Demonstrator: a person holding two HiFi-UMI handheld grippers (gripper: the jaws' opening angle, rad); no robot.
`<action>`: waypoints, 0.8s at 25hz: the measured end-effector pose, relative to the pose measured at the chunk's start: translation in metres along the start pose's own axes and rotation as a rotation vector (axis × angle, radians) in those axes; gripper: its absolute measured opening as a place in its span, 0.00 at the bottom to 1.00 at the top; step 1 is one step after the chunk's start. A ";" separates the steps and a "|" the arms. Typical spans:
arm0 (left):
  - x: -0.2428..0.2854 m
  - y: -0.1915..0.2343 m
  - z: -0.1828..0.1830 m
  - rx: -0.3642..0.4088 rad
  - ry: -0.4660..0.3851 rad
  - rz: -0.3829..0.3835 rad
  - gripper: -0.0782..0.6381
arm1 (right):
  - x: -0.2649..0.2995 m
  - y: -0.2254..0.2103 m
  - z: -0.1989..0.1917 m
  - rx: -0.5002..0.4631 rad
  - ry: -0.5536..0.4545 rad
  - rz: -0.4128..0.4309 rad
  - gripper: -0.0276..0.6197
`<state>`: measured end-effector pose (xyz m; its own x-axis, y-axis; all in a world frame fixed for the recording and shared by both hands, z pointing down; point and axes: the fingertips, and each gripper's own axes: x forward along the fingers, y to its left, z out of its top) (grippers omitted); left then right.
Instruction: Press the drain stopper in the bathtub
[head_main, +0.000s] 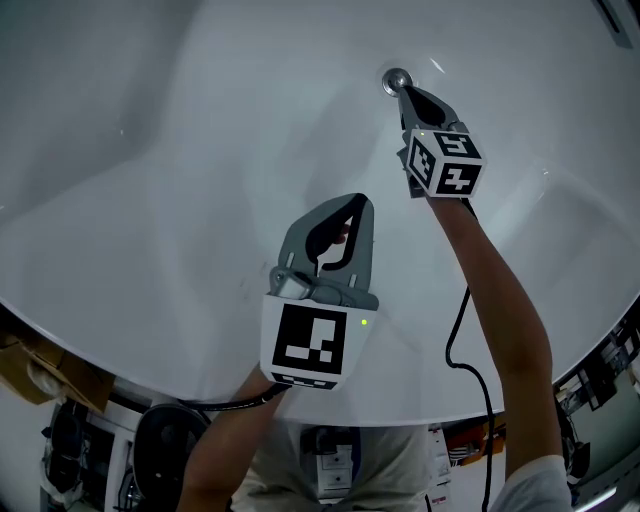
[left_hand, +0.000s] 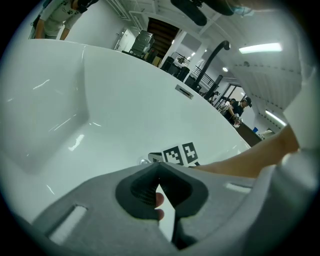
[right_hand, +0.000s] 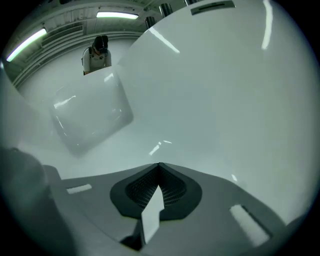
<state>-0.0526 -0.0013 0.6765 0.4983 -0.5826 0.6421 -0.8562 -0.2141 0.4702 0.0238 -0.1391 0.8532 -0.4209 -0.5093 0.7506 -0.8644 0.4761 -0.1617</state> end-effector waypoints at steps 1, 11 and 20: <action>0.001 -0.003 -0.002 0.001 0.006 -0.005 0.11 | 0.006 -0.003 -0.006 0.007 0.016 -0.002 0.04; 0.022 0.004 -0.001 0.020 0.054 -0.018 0.11 | 0.050 -0.042 -0.042 0.067 0.113 -0.085 0.04; 0.052 0.016 -0.008 0.028 0.094 -0.020 0.11 | 0.080 -0.056 -0.064 0.088 0.189 -0.099 0.04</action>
<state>-0.0396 -0.0286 0.7220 0.5248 -0.5019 0.6875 -0.8488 -0.2479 0.4670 0.0562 -0.1601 0.9634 -0.2812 -0.4033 0.8708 -0.9230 0.3619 -0.1305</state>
